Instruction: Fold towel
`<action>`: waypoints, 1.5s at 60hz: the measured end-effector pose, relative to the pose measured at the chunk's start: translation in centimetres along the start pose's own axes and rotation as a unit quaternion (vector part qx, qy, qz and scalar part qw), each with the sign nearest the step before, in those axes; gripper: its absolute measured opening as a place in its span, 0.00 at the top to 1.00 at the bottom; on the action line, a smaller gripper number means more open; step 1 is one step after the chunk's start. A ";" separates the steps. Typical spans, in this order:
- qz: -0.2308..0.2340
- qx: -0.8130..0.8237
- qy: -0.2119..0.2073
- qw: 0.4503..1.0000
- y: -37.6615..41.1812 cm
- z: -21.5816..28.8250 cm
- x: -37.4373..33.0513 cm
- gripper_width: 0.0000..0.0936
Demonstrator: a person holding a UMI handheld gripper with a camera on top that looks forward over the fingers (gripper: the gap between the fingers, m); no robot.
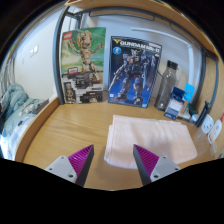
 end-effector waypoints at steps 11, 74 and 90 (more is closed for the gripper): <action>-0.016 0.010 0.010 1.000 -1.2 1.4 5.2 0.34; -0.065 0.160 0.005 0.985 -27.2 2.5 -4.0 0.76; -0.043 0.139 -0.014 0.989 -28.7 3.1 -5.4 0.30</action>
Point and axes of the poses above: the point between the fingertips, and its own axes, seen from behind it with the camera up: y to the left, z up, x forward, the way the camera looks, the point moved 9 cm from there along -x, backward, against the way the camera looks, and after that the axes turned 11 degrees about z, right-handed, at the moved point
